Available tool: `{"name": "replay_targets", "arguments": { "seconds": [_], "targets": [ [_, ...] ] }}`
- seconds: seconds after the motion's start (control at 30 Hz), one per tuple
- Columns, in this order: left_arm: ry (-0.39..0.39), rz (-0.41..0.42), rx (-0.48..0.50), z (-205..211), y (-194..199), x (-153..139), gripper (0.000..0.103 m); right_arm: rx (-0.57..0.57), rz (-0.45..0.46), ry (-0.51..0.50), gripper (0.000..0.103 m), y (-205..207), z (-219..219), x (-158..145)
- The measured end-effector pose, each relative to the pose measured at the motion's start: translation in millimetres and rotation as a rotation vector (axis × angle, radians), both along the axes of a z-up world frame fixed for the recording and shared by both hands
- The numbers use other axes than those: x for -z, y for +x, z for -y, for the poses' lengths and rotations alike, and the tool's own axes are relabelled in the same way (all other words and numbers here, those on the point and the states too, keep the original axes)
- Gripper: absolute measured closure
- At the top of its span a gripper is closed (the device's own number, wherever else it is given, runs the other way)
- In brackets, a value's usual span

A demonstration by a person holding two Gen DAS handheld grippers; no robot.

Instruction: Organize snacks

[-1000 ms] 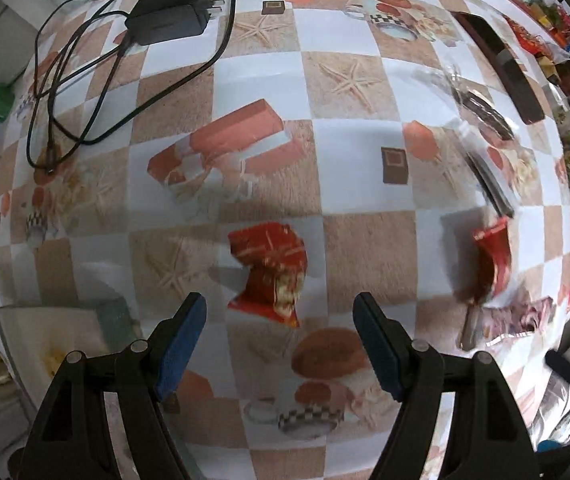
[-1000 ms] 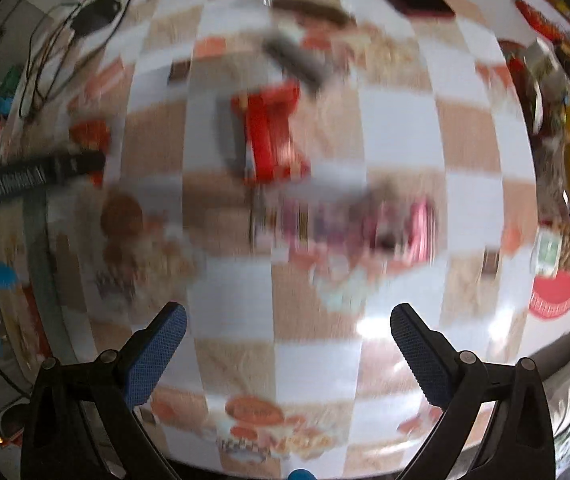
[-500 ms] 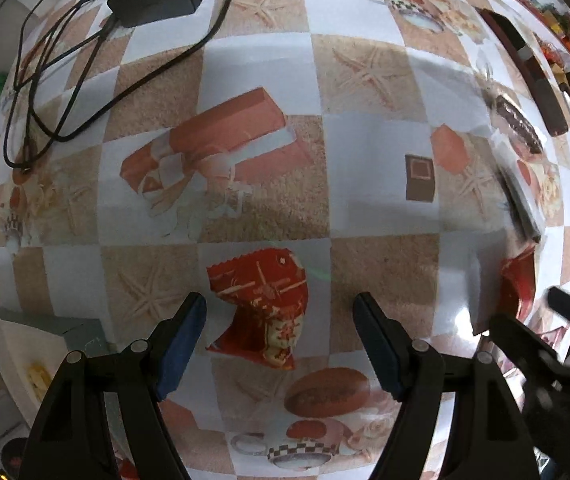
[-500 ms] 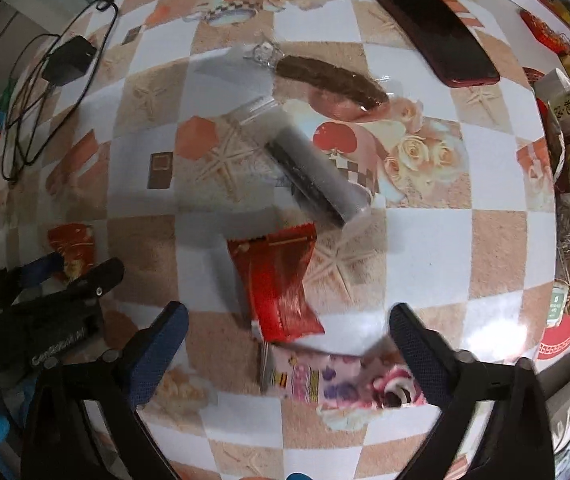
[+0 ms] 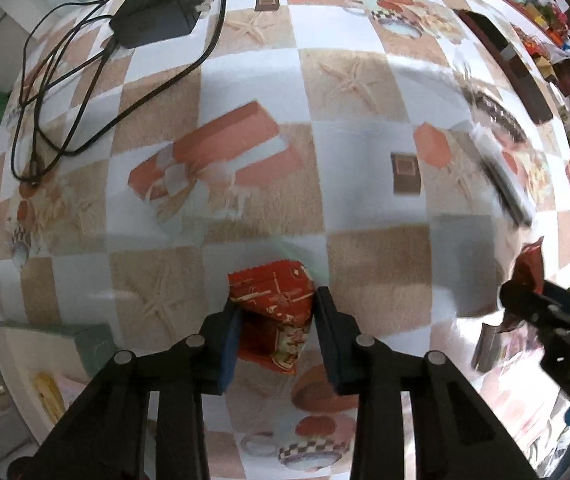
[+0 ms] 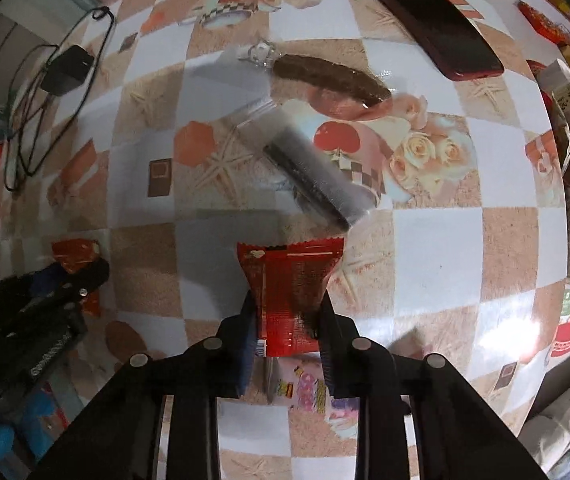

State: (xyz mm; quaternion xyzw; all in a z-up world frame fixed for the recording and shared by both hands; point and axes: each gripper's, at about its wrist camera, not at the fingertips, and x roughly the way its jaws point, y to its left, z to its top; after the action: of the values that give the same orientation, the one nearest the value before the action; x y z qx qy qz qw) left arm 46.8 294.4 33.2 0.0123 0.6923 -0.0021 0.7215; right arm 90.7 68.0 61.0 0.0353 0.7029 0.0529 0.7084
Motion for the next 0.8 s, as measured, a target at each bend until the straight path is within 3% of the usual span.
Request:
{"name": "replay_targets", "arguments": {
  "seconds": [0.23, 0.43, 0.6, 0.8],
  "targets": [
    [-0.001, -0.029, 0.047, 6.5, -70.3, 0.6, 0.066, -0.053, 0.006, 0.061, 0.075, -49.4, -10.1, -16.3],
    [-0.005, -0.068, 0.081, 13.0, -131.0, 1.4, 0.065, -0.096, -0.033, 0.058, 0.075, -112.4, -12.8, -13.0],
    [-0.003, -0.078, 0.088, 15.9, -150.5, 1.0, 0.065, -0.025, -0.064, 0.004, 0.075, -141.6, 28.6, -5.5],
    [-0.001, -0.086, 0.081, 16.3, -148.3, 0.4, 0.064, -0.006, -0.106, -0.072, 0.075, -144.9, 72.0, 12.5]
  ]
}}
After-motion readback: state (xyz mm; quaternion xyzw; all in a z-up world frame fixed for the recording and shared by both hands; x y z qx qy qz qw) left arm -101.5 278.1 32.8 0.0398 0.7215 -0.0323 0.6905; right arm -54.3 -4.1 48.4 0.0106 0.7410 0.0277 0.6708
